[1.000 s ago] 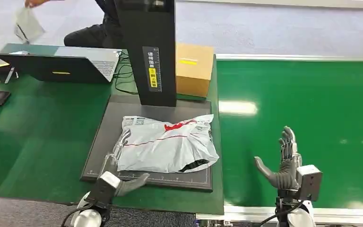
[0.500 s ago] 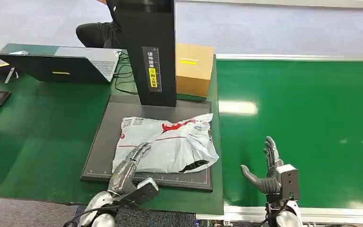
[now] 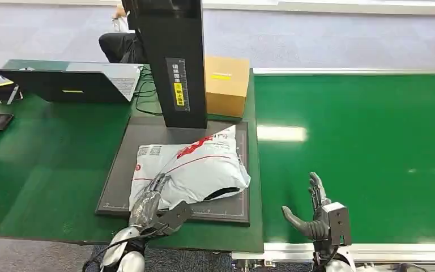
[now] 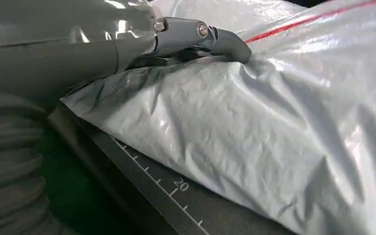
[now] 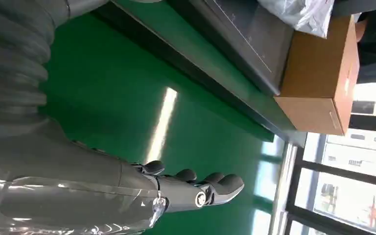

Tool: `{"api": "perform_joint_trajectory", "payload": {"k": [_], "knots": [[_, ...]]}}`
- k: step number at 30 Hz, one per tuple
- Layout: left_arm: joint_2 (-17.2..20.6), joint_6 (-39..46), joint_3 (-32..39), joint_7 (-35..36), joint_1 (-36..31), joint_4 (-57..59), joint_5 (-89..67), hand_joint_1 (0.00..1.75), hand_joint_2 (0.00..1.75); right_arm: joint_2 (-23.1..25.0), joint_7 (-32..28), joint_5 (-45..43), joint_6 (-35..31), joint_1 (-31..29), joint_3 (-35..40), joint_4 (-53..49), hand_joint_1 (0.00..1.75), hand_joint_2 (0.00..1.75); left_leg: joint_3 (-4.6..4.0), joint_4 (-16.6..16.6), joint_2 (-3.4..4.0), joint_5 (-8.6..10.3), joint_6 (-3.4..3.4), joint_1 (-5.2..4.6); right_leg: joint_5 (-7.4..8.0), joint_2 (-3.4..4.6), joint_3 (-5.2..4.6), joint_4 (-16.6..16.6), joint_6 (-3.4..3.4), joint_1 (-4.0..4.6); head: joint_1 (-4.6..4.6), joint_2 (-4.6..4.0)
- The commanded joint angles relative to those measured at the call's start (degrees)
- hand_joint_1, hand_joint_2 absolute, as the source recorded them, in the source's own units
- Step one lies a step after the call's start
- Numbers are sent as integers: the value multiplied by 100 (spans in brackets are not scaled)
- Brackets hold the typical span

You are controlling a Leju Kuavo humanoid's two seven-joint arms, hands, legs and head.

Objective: Moved the parcel from conveyor to table for the left to box.

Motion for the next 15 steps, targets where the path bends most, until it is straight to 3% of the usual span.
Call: {"api": "perform_joint_trajectory", "payload": {"k": [1,2,6,9,10,12,15], "knots": [[27,119,734,-280,48,197,1005,175,175,80,82,-77,4,99,-70,2,0,175,-64,-8,10,45,-30,9,44,13,-69,-4,-19,9,-2,0],[42,183,692,-330,53,205,1104,175,175,72,85,-93,6,89,-57,26,0,175,-39,0,4,37,-31,9,38,10,-45,5,-28,10,0,0],[56,367,663,-427,60,174,1374,175,175,54,89,-141,5,80,-37,44,0,175,-80,-30,-7,79,-58,9,70,-5,-97,-3,-47,11,-2,0],[79,419,638,-531,73,90,1543,175,175,31,94,-158,7,72,-23,74,0,175,-24,-38,8,88,-73,11,56,8,-48,6,-57,11,-4,0],[63,394,650,-775,83,31,1864,175,175,17,94,-167,8,73,-10,83,0,175,-45,-49,7,97,-76,10,92,6,-71,-1,-43,10,-4,0],[10,43,743,-1118,93,-58,2645,175,175,-11,94,-181,13,63,20,120,0,175,-6,-40,6,122,-82,12,82,8,-30,10,-47,13,-4,0],[40,295,732,-1219,117,-197,2759,175,175,-45,83,-220,-10,49,60,150,0,175,-24,-46,4,116,-81,14,72,5,-45,7,-44,14,-4,0]]}}
